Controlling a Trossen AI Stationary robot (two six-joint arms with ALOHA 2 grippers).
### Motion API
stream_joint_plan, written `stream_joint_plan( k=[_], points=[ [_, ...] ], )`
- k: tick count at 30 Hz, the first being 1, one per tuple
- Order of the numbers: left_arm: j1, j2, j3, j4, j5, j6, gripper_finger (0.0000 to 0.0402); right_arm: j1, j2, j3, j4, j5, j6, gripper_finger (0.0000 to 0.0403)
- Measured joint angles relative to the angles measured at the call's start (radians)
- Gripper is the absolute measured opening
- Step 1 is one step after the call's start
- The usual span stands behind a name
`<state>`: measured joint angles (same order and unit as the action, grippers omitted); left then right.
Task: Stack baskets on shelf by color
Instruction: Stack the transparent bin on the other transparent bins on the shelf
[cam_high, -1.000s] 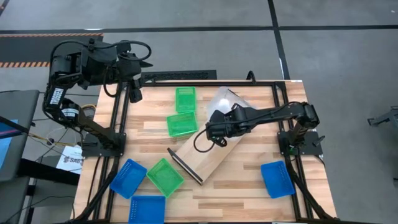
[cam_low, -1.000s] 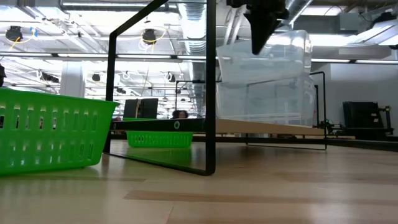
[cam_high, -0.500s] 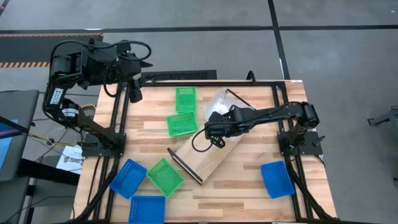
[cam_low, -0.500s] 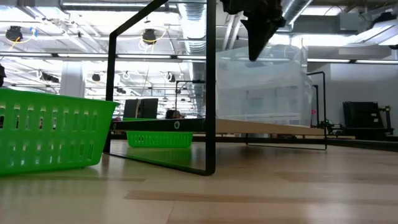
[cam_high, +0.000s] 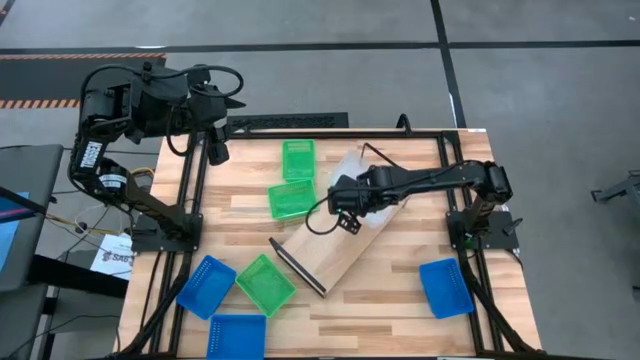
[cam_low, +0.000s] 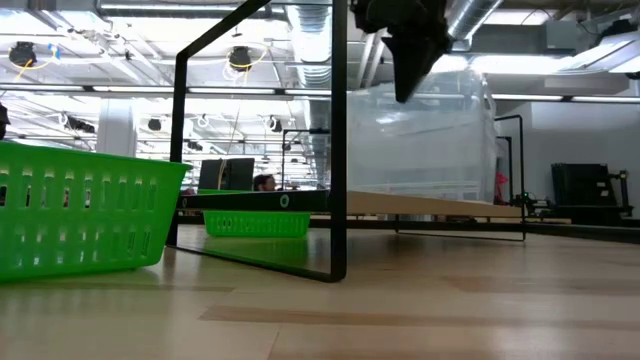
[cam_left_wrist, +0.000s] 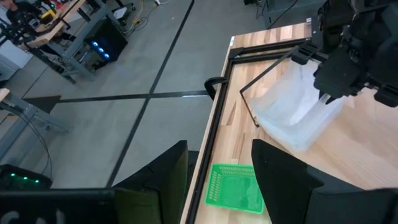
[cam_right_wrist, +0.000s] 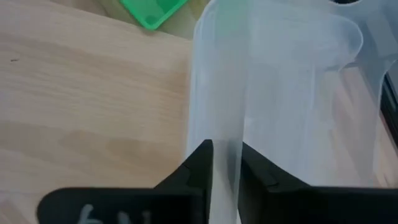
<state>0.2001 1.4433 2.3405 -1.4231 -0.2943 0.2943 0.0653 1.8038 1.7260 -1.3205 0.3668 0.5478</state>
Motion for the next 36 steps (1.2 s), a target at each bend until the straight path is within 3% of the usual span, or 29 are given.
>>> stream_joint_plan(
  k=[10, 19, 36],
  points=[
    [0.0, 0.0, 0.0, 0.0, 0.0, 0.0, 0.0168, -0.03, 0.0, -0.002, 0.009, 0.0, -0.057, 0.0116],
    [0.0, 0.0, 0.0, 0.0, 0.0, 0.0, 0.0168, -0.03, -0.002, -0.114, 0.103, -0.002, -0.048, 0.0123],
    [0.0, 0.0, 0.0, 0.0, 0.0, 0.0, 0.0168, -0.063, 0.001, -0.146, 0.101, -0.07, 0.204, 0.0123]
  ],
)
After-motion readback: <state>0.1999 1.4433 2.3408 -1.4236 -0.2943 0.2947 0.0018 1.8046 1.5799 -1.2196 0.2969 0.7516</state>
